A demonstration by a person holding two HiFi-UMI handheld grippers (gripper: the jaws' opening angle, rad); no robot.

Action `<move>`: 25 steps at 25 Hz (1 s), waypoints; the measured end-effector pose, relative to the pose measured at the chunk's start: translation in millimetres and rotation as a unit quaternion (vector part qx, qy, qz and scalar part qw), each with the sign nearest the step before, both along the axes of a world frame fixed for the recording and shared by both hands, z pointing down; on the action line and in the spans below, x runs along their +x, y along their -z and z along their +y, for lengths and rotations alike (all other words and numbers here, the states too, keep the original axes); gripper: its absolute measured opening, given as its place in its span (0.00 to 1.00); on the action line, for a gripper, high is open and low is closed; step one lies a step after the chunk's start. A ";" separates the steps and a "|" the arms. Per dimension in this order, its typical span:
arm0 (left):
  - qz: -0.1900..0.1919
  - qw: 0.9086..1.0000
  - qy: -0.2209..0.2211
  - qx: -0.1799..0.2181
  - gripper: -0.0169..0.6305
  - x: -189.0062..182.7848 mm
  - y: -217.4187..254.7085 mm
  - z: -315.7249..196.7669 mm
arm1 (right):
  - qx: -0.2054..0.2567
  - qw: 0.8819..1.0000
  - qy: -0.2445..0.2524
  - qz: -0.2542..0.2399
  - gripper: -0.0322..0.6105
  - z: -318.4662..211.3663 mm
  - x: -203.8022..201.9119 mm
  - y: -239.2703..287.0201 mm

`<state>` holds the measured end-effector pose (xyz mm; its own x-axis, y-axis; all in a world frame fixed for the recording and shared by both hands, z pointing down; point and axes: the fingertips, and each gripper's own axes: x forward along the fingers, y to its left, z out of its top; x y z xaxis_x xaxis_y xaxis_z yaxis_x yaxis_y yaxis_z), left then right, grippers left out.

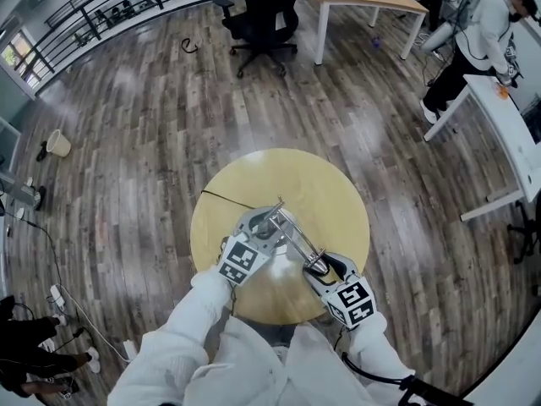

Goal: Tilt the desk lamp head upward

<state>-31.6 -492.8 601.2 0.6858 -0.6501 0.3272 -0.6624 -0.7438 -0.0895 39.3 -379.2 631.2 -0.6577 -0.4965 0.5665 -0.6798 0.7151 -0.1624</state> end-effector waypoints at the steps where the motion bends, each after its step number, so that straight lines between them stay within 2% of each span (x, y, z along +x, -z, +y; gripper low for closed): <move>1: 0.002 1.000 0.001 -0.002 0.24 0.0 -0.6 0.2 | 0.000 1.000 0.000 0.003 0.46 2.2 1.9 3.6; 11: 0.016 1.000 0.011 -0.013 0.24 -3.3 1.3 -1.0 | 0.026 0.999 -0.006 0.022 0.46 17.4 13.0 60.0; 25: 0.013 1.000 0.011 -0.012 0.24 -8.9 0.0 7.1 | 0.089 0.996 -0.007 -0.004 0.44 25.5 1.2 167.9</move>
